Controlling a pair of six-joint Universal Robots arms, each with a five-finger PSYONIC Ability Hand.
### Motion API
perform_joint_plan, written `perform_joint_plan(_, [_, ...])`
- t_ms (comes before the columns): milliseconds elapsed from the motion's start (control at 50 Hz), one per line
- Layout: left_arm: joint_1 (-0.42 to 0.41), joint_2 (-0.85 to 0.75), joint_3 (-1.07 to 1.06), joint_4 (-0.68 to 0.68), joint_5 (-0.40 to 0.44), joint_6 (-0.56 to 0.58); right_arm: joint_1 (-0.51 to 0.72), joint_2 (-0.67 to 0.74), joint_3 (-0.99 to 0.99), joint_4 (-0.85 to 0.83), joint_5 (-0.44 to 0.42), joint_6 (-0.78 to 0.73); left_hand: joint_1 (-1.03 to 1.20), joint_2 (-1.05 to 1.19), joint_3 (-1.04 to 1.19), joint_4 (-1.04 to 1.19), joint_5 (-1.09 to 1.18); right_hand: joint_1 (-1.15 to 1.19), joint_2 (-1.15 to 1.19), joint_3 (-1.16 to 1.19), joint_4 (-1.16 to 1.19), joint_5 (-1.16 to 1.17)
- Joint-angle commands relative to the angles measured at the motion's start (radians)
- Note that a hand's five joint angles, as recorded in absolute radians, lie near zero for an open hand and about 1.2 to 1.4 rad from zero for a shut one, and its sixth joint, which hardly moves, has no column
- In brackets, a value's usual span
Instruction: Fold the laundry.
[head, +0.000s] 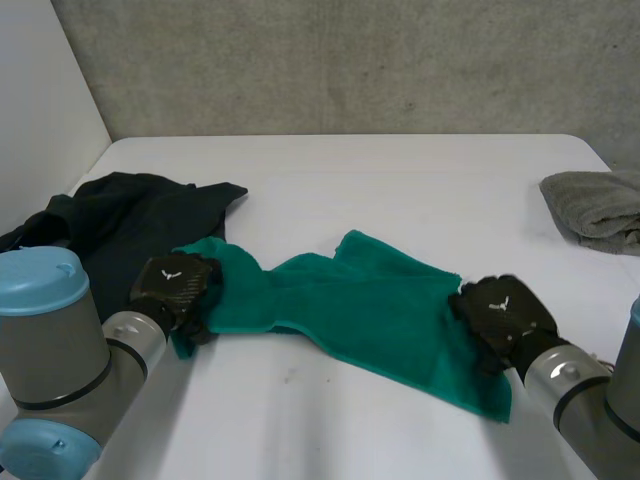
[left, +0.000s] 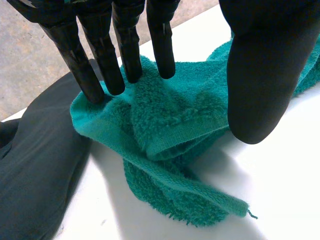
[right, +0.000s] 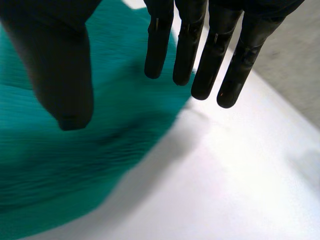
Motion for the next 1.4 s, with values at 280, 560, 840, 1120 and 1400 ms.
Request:
perform_joint_plan(280, [-0.006,-0.001,0.000,0.000,0.002,-0.001,0.023,-0.004,0.089,-0.023,-0.118,0.127,0.038,0.044,0.040,0.049,0.051,-0.005,-0.090,-0.084,-0.084,-0.092])
perform_joint_plan(560, [-0.001,-0.003,-0.001,0.000,0.004,-0.001,0.026,0.093,0.058,-0.103,-0.059,0.057,0.038,0.044,0.040,0.049,0.051,0.062,-0.022,-0.016,-0.016,-0.025])
perform_joint_plan(840, [-0.001,-0.003,-0.001,0.000,0.004,-0.001,0.025,0.134,0.026,-0.147,-0.056,0.031,0.038,0.044,0.039,0.049,0.051,0.121,0.036,0.042,0.042,0.034])
perform_joint_plan(1120, [0.000,0.002,-0.003,-0.002,0.002,-0.001,0.046,0.172,-0.042,-0.166,-0.009,0.006,0.035,0.041,0.037,0.046,0.048,0.168,0.083,0.089,0.089,0.081])
perform_joint_plan(1400, [-0.006,0.003,-0.006,-0.005,0.004,-0.003,0.033,0.188,-0.117,-0.161,-0.003,0.006,0.041,0.047,0.042,0.052,0.054,0.860,0.775,0.781,0.781,0.773])
